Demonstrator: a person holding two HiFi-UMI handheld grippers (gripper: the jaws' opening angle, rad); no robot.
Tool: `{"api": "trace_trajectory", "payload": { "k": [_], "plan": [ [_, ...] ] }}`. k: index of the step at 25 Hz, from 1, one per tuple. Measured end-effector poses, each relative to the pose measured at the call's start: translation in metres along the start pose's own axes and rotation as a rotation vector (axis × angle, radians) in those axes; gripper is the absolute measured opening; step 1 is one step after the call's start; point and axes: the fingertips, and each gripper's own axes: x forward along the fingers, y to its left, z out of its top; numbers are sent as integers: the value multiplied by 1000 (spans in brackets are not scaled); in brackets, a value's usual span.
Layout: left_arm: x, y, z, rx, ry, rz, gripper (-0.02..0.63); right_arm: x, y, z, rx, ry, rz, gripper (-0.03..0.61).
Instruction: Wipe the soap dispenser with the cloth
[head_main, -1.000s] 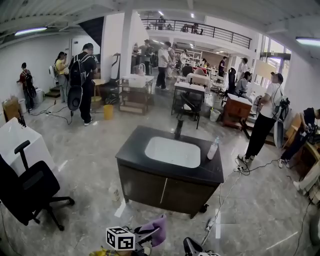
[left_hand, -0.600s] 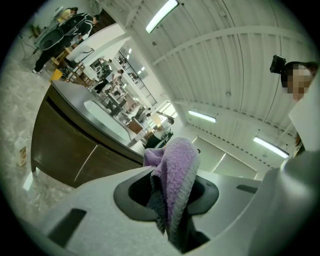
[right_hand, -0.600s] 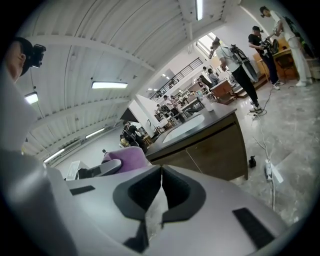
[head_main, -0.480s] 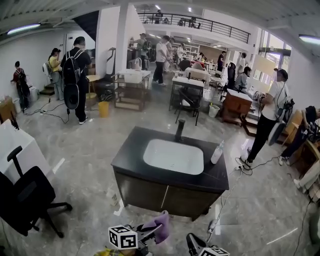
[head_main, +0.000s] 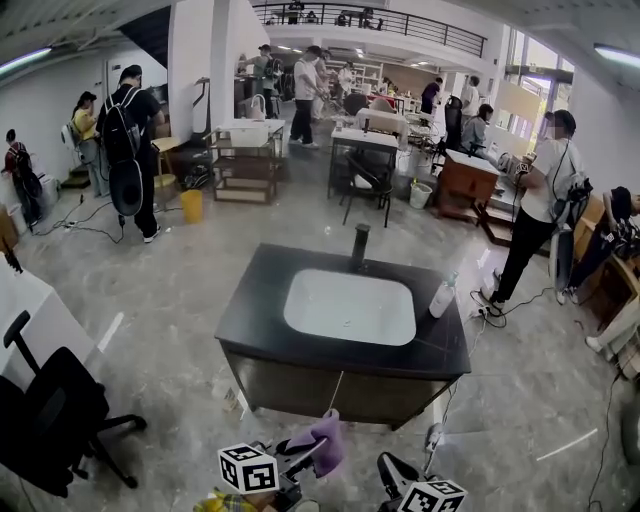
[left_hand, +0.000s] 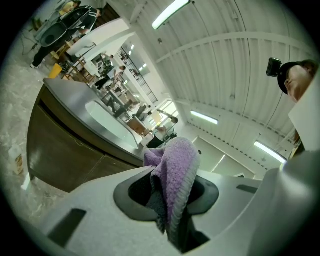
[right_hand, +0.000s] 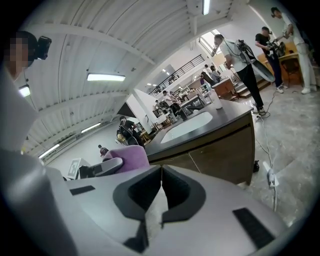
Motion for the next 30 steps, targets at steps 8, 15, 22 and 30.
{"api": "trace_trajectory", "payload": {
  "k": [8, 15, 22, 30],
  "plan": [
    [32, 17, 24, 19, 15, -34, 87, 31, -1, 22, -26, 27, -9, 6],
    [60, 25, 56, 80, -18, -8, 87, 66, -9, 67, -83, 2, 61, 6],
    [113, 25, 84, 114, -63, 22, 87, 84, -39, 116, -131, -2, 124, 6],
    [185, 20, 96, 135, -72, 39, 87, 94, -91, 166, -146, -3, 153, 6]
  ]
}}
